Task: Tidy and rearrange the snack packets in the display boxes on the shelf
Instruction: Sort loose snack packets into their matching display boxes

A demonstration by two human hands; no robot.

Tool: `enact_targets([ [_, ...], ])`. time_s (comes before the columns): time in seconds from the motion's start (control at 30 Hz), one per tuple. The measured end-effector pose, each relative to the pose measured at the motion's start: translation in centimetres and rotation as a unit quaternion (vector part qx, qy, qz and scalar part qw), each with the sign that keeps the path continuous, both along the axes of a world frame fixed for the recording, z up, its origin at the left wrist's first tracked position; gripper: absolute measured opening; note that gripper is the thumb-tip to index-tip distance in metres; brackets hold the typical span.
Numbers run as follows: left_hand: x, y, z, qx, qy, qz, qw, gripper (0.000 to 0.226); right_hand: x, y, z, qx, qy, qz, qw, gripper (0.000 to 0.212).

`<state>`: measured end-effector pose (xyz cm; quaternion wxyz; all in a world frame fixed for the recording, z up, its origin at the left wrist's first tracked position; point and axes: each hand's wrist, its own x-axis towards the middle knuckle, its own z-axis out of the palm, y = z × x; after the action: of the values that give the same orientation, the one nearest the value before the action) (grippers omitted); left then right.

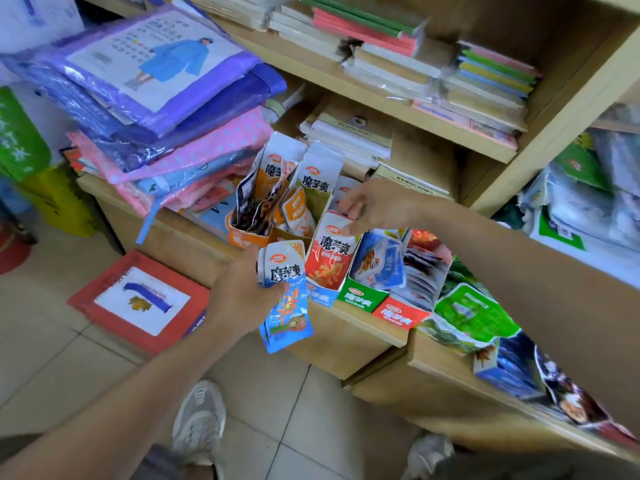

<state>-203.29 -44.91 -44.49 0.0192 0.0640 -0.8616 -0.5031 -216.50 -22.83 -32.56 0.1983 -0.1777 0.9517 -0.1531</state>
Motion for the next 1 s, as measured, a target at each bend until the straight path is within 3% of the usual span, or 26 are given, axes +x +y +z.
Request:
enact_targets([
  [0.1,-0.1,-0.1,0.1,-0.015,-0.005,-0.004,1.0,0.04,0.4,0.1,-0.9,0.07,0.068,0.008,0.995,0.034],
  [0.37,-0.3,-1.2,0.5,-0.041,-0.002,0.018,0.999,0.031,1.3,0.3,-2.0,0.03,0.151,0.011,0.988,0.014],
  [0.53,-0.2,-1.9,0.7,-0.046,-0.001,0.014,0.999,0.033,1.8,0.7,-1.5,-0.038,0.156,0.003,0.987,0.009],
  [0.63,-0.3,-2.4,0.9,-0.039,-0.001,0.028,0.999,0.031,4.4,1.2,-1.6,-0.097,0.254,0.105,0.956,0.002],
  [0.77,-0.1,-2.1,0.8,-0.022,-0.011,0.021,0.999,0.031,9.1,1.9,-2.9,-0.097,0.372,0.196,0.902,0.004],
  [1.0,-0.2,-1.5,1.0,0.008,-0.008,0.009,1.0,0.03,10.5,2.6,-3.9,-0.091,0.381,0.198,0.899,0.013],
])
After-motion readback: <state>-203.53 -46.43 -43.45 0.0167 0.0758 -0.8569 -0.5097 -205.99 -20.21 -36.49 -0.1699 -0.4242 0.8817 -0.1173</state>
